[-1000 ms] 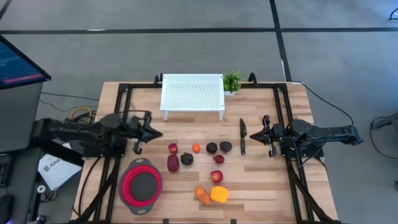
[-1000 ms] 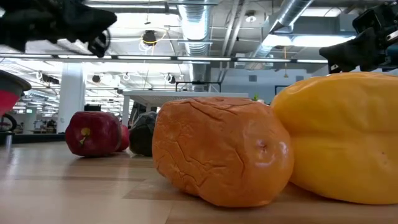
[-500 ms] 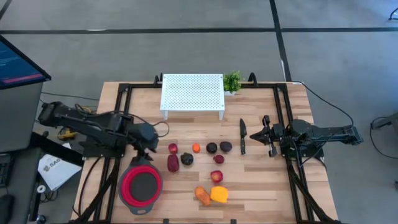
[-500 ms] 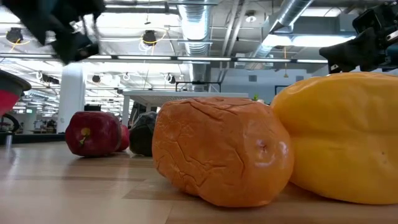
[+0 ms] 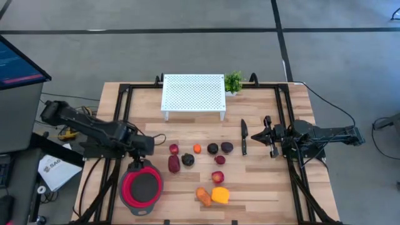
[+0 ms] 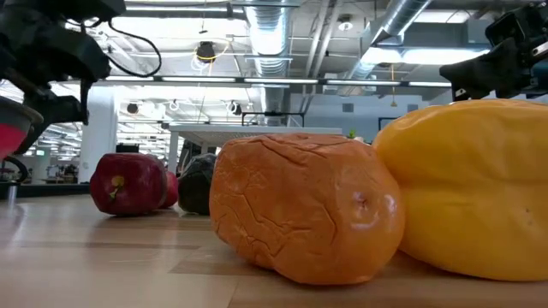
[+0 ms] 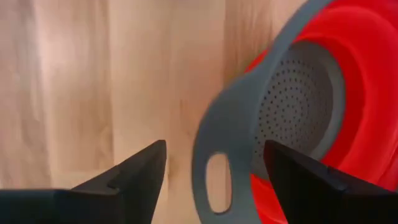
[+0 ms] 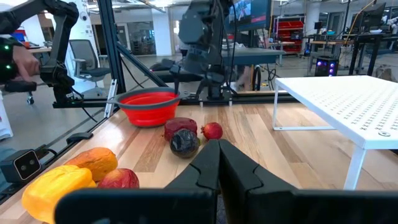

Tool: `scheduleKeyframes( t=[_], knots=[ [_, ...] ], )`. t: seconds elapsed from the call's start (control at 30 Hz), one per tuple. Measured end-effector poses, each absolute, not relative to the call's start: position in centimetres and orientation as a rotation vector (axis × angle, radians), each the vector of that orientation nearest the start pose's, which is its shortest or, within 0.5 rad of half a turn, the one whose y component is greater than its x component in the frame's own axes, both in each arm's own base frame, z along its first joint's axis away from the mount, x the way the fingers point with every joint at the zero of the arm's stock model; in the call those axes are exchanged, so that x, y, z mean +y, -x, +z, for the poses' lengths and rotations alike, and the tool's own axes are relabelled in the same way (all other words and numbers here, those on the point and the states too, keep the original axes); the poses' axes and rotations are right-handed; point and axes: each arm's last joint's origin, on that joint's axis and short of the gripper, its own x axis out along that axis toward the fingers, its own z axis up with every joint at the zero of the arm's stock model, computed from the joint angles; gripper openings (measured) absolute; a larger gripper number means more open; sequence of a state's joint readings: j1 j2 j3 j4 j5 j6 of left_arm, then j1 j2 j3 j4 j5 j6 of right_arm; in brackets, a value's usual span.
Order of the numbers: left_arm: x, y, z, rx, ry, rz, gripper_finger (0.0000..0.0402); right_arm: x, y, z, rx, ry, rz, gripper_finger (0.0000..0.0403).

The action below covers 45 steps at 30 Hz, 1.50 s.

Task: Pick & Place Fruit
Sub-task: Put the red strainer bowl on the shelf

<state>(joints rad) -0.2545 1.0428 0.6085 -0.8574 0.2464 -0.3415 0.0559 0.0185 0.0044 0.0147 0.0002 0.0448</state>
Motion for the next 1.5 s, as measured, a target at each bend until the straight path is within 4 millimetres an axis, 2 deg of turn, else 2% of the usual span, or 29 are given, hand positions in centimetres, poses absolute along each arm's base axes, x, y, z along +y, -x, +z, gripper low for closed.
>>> scheduleKeyframes(
  t=[0.17,0.37,0.5,0.73,0.83,0.9,1.03,1.23,1.37,1.5],
  knots=[
    [-4.9,-15.5,18.3,1.328,0.275,-0.226,0.0214,0.6,-9.8,16.5,0.001,-0.045,0.056,0.0000],
    [-4.6,-15.7,17.9,1.298,0.286,-0.237,0.0115,0.6,-9.8,16.5,0.001,-0.045,0.056,0.0000],
    [-4.1,-16.2,18.3,1.270,0.325,-0.228,0.0115,0.5,-9.8,16.5,0.001,-0.045,0.056,0.0000],
    [-3.0,-17.6,20.6,1.165,0.361,-0.163,0.0102,0.6,-9.8,16.7,-0.017,-0.019,0.056,0.0000],
    [-2.3,-18.2,21.7,1.117,0.364,-0.141,0.0102,0.5,-9.8,17.7,-0.128,-0.031,0.057,0.0000],
    [-1.7,-18.5,22.4,1.083,0.353,-0.108,0.0099,0.6,-9.6,18.7,-0.222,-0.106,0.068,0.0000],
    [-0.6,-19.0,23.6,1.029,0.335,-0.091,0.0075,0.5,-9.0,20.5,-0.425,-0.191,0.095,0.0000],
    [0.9,-19.6,25.8,0.942,0.262,-0.049,0.0045,0.5,-8.4,21.7,-0.560,-0.216,0.114,0.0000],
    [1.7,-19.9,27.5,0.874,0.220,-0.017,0.0051,0.5,-10.2,20.8,-0.407,-0.226,0.067,0.0000],
    [2.4,-20.5,28.0,0.821,0.226,0.011,0.0050,0.6,-12.6,21.4,-0.303,-0.209,0.050,0.0000]
  ],
)
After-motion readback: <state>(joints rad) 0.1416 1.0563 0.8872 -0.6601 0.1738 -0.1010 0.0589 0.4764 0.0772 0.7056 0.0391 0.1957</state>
